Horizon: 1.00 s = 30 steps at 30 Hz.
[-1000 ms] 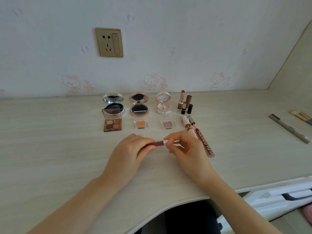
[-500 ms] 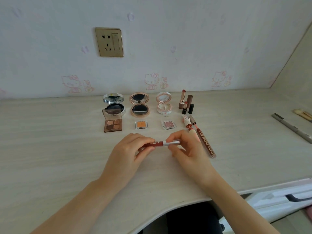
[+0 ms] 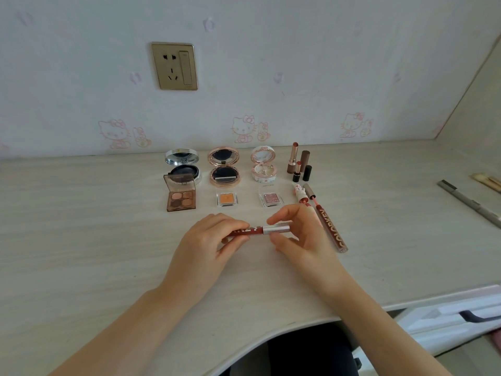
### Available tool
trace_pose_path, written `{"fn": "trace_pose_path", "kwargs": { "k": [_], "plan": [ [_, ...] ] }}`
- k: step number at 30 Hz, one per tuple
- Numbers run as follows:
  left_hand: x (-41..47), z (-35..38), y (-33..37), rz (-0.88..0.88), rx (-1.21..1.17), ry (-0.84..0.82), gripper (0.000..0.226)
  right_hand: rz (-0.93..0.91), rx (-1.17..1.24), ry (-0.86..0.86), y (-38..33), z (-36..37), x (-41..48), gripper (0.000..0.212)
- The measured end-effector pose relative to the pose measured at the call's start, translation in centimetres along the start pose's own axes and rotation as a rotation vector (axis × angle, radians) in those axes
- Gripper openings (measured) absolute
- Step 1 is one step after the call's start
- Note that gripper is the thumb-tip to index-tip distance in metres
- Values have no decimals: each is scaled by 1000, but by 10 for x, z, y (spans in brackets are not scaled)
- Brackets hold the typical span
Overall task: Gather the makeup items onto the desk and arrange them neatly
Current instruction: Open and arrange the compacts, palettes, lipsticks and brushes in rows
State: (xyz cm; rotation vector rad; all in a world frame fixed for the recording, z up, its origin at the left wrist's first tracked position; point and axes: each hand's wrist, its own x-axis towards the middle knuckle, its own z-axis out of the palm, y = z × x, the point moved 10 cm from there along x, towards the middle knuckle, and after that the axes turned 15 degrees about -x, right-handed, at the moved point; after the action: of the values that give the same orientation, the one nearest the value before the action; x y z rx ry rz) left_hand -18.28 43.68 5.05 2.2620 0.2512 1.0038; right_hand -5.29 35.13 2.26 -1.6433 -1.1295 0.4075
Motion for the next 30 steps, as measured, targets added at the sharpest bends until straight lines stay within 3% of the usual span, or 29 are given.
{"fn": "trace_pose_path", "kwargs": {
  "k": [3, 10, 15, 20, 26, 30],
  "plan": [
    [0, 1, 3, 10, 0, -2, 29, 67, 7, 29, 5, -2, 2, 7],
    [0, 1, -1, -7, 13, 0, 27, -6, -53, 13, -3, 0, 1, 22],
    [-1, -1, 0, -19, -5, 14, 27, 75, -21, 56, 5, -2, 2, 6],
    [-1, 0, 0, -12, 21, 4, 28, 16, -114, 21, -1, -1, 0, 21],
    [-1, 1, 1, -11, 13, -2, 28, 92, -29, 67, 7, -5, 3, 3],
    [-1, 1, -1, -15, 33, -14, 28, 34, -132, 32, 0, -2, 2, 14]
  ]
}}
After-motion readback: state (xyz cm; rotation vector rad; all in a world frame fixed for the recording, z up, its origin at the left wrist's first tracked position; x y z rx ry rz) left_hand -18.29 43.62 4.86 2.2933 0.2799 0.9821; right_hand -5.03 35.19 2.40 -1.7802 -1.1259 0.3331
